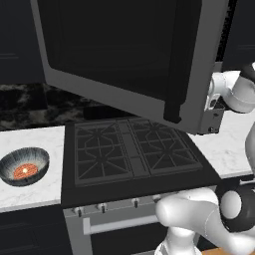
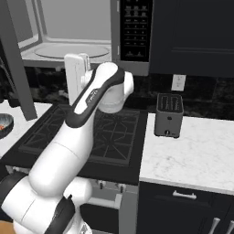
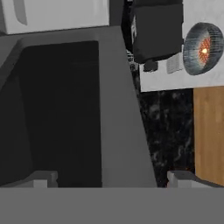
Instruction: Open the microwave, place the bowl with waffle inside the microwave, then close the microwave door and turn it on.
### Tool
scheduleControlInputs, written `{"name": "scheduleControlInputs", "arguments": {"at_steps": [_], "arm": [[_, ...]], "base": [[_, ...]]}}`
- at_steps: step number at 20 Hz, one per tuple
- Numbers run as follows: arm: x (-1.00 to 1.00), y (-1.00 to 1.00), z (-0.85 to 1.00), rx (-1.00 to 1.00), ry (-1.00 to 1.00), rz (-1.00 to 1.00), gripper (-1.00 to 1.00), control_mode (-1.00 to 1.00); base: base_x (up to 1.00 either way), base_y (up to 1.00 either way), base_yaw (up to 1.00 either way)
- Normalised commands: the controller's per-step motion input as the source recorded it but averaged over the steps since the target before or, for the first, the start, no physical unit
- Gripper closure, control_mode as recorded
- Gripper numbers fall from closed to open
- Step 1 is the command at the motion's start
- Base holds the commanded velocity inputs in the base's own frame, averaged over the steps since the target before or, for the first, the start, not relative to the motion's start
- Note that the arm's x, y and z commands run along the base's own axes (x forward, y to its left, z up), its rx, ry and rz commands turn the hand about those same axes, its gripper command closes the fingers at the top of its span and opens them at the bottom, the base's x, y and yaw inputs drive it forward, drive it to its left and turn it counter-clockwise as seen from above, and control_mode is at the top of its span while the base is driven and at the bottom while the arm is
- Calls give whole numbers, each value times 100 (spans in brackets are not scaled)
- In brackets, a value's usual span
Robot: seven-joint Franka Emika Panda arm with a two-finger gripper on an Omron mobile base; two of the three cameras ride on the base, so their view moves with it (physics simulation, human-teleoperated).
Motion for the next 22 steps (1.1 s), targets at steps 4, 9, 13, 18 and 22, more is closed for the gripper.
{"name": "scheduleControlInputs", "arguments": {"at_steps": [4,9,13,18,22], "arm": [[-54,96,28,0,3,3,-100,-100],[-45,100,30,0,5,2,-100,-100],[-35,100,18,0,8,0,-100,-100],[-26,100,1,0,7,0,-100,-100],[3,70,-3,-5,3,-1,-100,-100]], "base": [[0,0,0],[0,0,0],[0,0,0],[0,0,0],[0,0,0]]}}
